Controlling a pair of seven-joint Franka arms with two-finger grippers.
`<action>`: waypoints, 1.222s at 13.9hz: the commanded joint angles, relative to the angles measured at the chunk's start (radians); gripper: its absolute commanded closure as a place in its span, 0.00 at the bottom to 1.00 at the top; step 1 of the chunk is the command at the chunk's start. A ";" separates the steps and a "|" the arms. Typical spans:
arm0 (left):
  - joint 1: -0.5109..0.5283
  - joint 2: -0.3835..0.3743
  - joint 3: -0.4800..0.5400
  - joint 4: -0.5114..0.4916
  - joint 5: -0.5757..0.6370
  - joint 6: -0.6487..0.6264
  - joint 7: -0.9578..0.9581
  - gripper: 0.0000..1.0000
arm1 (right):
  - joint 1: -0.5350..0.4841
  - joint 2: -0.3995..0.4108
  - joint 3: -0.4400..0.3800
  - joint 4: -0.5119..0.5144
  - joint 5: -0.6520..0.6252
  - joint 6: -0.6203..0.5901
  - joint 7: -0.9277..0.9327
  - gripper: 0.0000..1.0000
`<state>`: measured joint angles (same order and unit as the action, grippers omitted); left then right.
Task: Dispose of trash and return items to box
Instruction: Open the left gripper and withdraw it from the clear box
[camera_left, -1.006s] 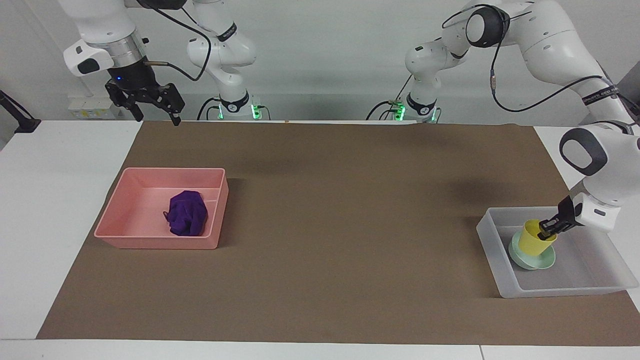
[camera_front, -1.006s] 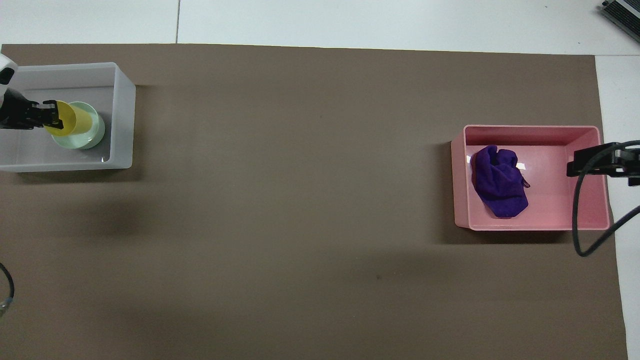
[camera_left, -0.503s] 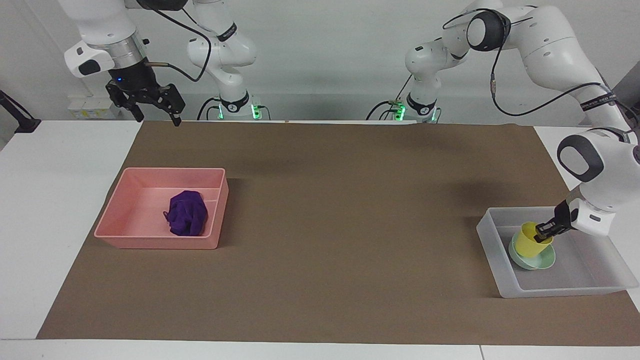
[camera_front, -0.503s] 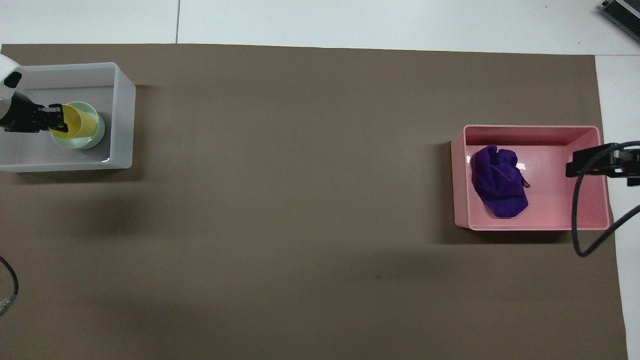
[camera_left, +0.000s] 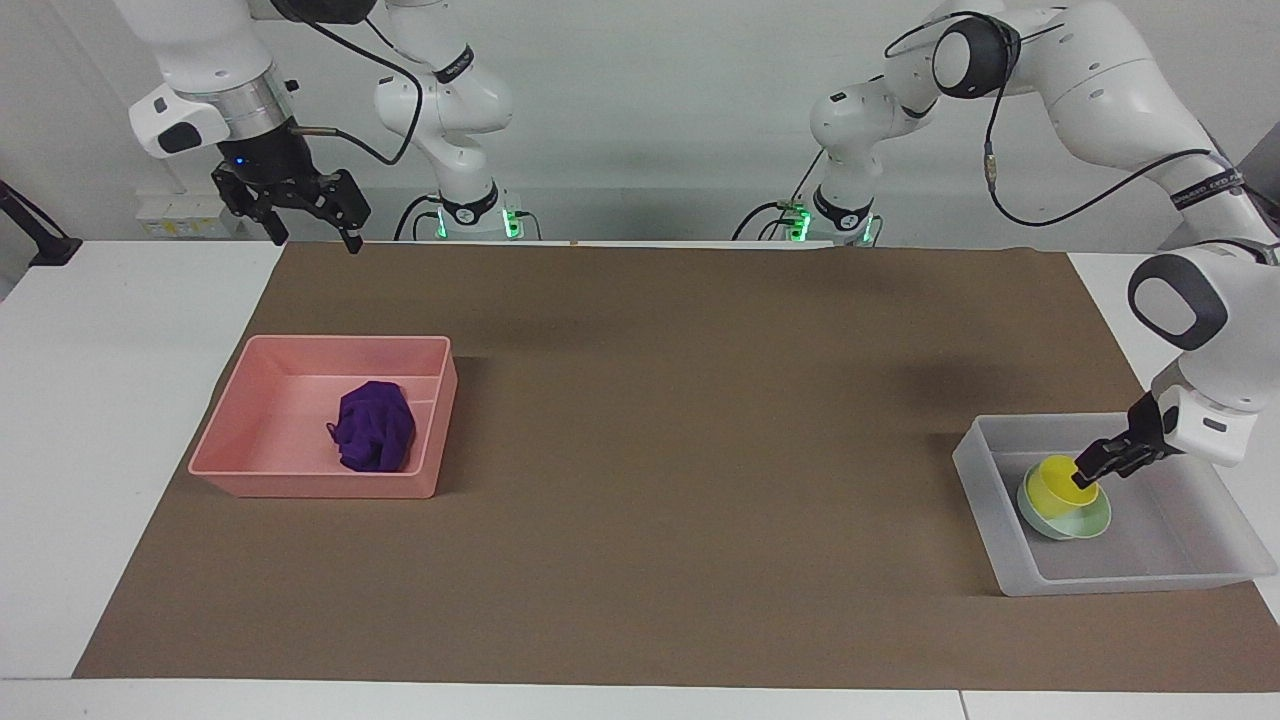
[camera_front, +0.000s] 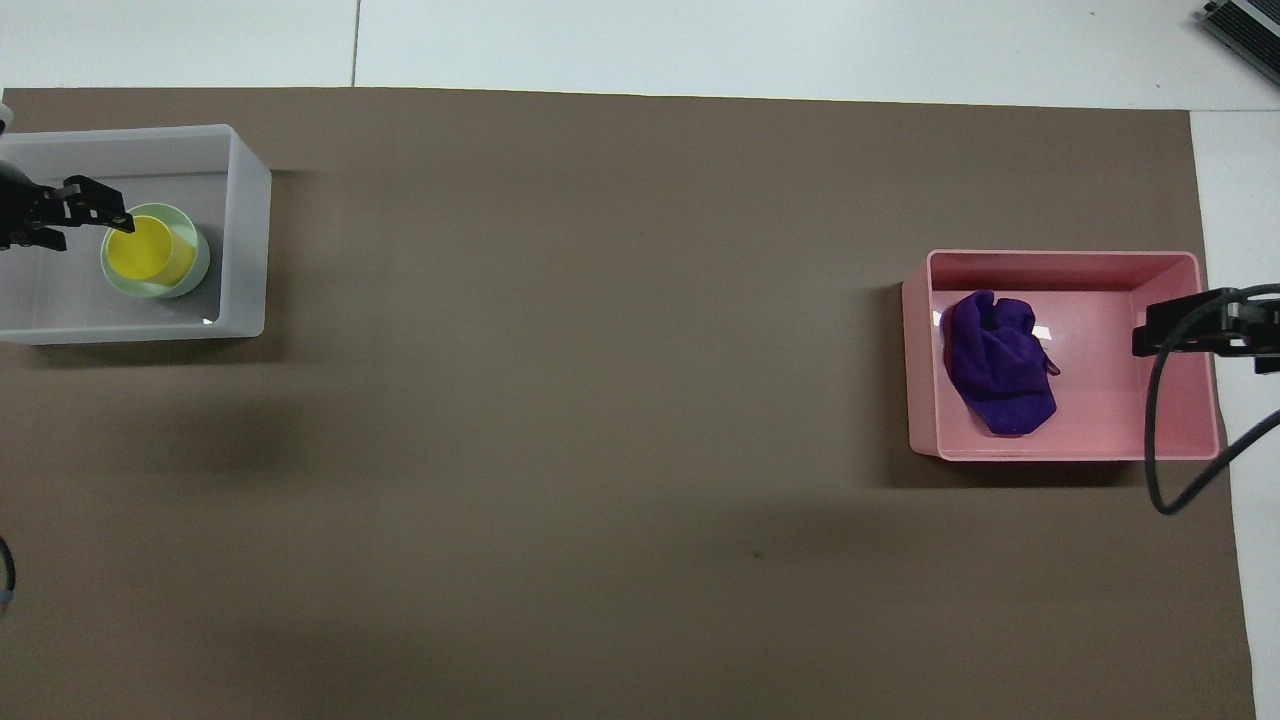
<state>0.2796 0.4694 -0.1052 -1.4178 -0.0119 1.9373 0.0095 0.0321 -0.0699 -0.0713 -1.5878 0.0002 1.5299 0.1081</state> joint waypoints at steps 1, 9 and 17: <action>-0.014 -0.128 -0.011 -0.013 0.033 -0.188 0.001 0.00 | -0.017 -0.019 0.005 -0.024 0.014 0.009 -0.036 0.00; -0.152 -0.467 -0.039 -0.178 0.020 -0.405 -0.046 0.00 | -0.012 -0.018 0.005 -0.024 0.001 0.022 -0.036 0.00; -0.289 -0.523 0.071 -0.248 0.026 -0.391 -0.029 0.00 | -0.017 -0.045 0.005 -0.087 0.003 0.078 -0.061 0.00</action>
<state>0.0154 -0.0343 -0.0580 -1.6458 -0.0049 1.5381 -0.0268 0.0316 -0.0742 -0.0728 -1.6146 0.0001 1.5645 0.0811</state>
